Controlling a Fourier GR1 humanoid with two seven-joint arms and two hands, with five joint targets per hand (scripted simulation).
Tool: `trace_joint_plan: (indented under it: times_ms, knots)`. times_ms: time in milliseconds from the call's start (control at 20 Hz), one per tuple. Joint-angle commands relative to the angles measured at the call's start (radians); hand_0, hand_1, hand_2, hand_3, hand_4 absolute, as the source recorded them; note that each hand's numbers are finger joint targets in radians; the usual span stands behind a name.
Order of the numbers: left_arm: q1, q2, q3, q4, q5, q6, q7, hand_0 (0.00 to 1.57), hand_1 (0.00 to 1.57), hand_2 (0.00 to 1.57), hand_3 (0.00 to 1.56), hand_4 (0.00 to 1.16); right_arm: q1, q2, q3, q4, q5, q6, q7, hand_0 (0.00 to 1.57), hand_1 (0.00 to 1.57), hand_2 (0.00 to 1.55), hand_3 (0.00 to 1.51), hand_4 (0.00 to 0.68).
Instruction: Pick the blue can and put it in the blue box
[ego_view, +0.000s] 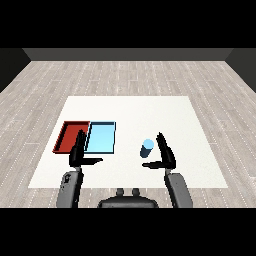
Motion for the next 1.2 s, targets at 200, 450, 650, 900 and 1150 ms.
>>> trace_joint_plan:
  times_ms: [200, 450, 650, 900, 1150]
  knots:
    - [-0.024, 0.016, 0.047, 0.095, 0.033, -0.045, -0.178, 0.0, 0.0, 0.0, 0.0, 0.0, 0.052, 0.002, -0.004, 0.061, -0.04, 0.069, -0.191, 0.0, 0.0, 0.0, 0.0, 0.0]
    - [0.036, 0.021, 0.039, 0.072, 0.026, -0.052, -0.196, 0.0, 0.0, 0.0, 0.0, 0.0, 0.02, -0.002, -0.003, 0.027, -0.046, 0.055, -0.133, 0.0, 0.0, 0.0, 0.0, 0.0]
    - [-0.011, -0.006, -0.003, 0.071, -0.014, 0.004, -0.161, 0.0, 0.0, 0.0, 0.0, 0.0, 0.016, 0.01, 0.008, 0.076, -0.012, 0.043, -0.174, 0.0, 0.0, 0.0, 0.0, 0.0]
    - [-0.017, 0.029, 0.034, 0.069, 0.02, -0.033, -0.155, 0.0, 0.0, 0.0, 0.0, 0.0, -0.029, -0.023, -0.059, 0.13, -0.061, 0.079, -0.167, 0.0, 0.0, 0.0, 0.0, 0.0]
    - [0.042, 0.001, -0.009, 0.028, -0.014, -0.003, -0.16, 0.0, 0.0, 0.0, 0.0, 0.0, -0.076, 0.012, -0.023, 0.132, -0.081, 0.011, -0.114, 0.0, 0.0, 0.0, 0.0, 0.0]
